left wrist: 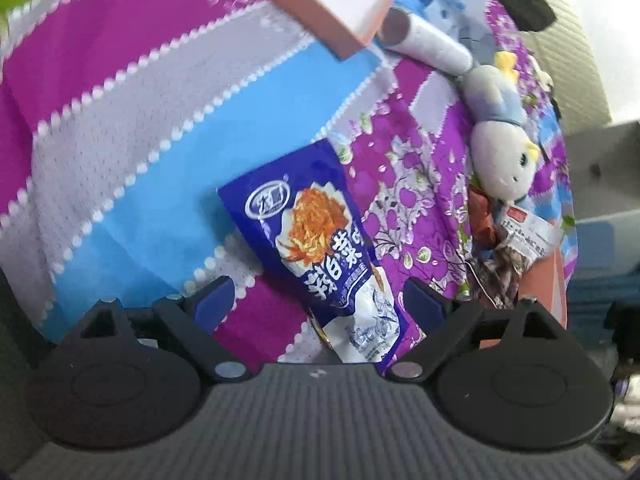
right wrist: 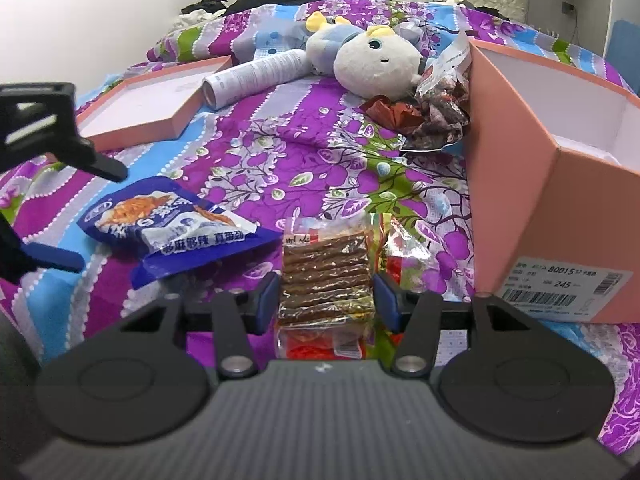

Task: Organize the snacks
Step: 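Lift the blue bag with the left gripper while the right gripper lifts the biscuit pack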

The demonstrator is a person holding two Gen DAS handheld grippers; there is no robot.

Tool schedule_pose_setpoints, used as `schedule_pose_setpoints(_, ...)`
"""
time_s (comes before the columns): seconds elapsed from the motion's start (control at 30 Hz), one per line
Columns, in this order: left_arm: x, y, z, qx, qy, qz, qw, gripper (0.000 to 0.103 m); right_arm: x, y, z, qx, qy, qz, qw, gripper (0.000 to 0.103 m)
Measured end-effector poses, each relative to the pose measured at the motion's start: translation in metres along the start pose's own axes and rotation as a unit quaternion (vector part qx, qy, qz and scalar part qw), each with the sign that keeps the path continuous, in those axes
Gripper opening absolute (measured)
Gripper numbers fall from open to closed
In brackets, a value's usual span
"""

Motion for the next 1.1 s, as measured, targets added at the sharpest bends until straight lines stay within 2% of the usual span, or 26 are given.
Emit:
schedule_pose_setpoints(0.1,0.000,0.005,0.009,-0.002,0.009,-0.023,0.9997,0.093,0.000,0.001,0.001,0.001,-0.002,-0.002,1.000,0.054)
schedule_pose_setpoints(0.27,0.006,0.014,0.023,0.002,0.005,-0.028,0.9996,0.092,-0.001,0.002,0.004,0.000,-0.005,-0.004,1.000,0.055)
schedule_pose_setpoints(0.43,0.016,0.017,0.032,0.012,-0.009,-0.007,0.9999,0.092,-0.001,0.003,0.004,0.000,-0.008,-0.002,1.000,0.055)
schedule_pose_setpoints(0.57,0.024,0.021,0.036,0.022,-0.033,0.017,0.9991,0.086,-0.001,0.003,0.005,0.000,-0.009,-0.003,1.000,0.055)
schedule_pose_setpoints(0.67,0.027,0.023,0.040,0.023,-0.045,0.044,0.9977,0.078,-0.002,0.004,0.006,0.001,-0.009,-0.006,1.000,0.055)
schedule_pose_setpoints(0.77,0.027,0.022,0.040,0.045,-0.062,0.070,0.9946,0.051,-0.002,0.004,0.006,0.001,-0.010,-0.006,1.000,0.055)
schedule_pose_setpoints(1.1,0.032,0.021,0.036,0.032,-0.040,0.134,0.9897,0.034,0.000,0.000,0.000,0.004,-0.006,-0.006,1.000,0.054)
Point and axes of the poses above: each gripper's, at about its wrist camera, not at the fingertips, and z roughly the way its jaws point, x to its right, y to its underside, the point moved 2 cm from there along z, roughly the way its jaws point, and after that the axes turned 10 degrees about y, right-handed, at the moved point
